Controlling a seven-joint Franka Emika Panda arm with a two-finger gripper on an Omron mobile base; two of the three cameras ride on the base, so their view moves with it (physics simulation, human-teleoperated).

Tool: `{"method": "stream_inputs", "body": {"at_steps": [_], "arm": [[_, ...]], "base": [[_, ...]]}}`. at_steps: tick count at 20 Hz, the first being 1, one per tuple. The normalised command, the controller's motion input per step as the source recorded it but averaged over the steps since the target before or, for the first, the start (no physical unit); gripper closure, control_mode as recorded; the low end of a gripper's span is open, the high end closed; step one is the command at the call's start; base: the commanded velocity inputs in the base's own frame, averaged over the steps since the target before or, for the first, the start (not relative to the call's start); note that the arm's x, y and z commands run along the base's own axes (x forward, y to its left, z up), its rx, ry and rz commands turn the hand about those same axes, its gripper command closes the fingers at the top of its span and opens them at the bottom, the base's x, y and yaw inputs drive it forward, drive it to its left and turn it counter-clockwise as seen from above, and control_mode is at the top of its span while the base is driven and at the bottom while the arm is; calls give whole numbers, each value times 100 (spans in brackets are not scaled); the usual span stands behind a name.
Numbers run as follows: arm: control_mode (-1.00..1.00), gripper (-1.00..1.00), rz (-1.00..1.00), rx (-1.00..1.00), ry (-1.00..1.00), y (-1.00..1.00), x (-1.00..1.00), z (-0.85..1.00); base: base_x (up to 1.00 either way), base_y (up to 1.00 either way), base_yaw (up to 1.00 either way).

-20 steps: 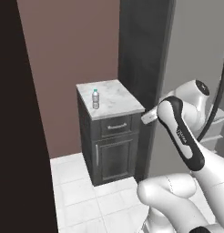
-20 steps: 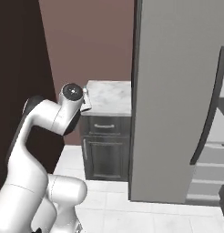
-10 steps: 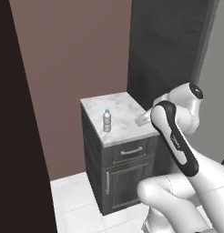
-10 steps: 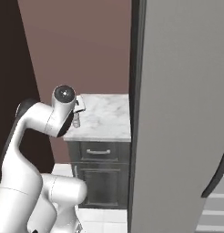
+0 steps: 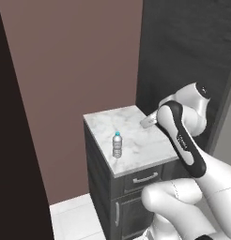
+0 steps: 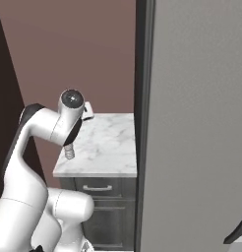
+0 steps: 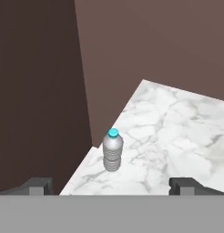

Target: Take the bottled waters from the counter and place them in the freezer to freeze. Close the freezer door after placing the bottles.

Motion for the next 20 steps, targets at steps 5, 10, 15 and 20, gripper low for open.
{"method": "stream_inputs", "body": {"at_steps": [5, 10, 15, 20], "arm": [[100, -100, 0, 0, 0, 0, 0, 0], [-100, -100, 0, 0, 2, -28, 63, -22], [-100, -100, 21, 0, 3, -3, 43, -34], [-100, -100, 39, -2, 3, 0, 16, -31]], "base": [[18, -25, 0], [0, 0, 0], [0, 0, 0], [0, 0, 0]]}}
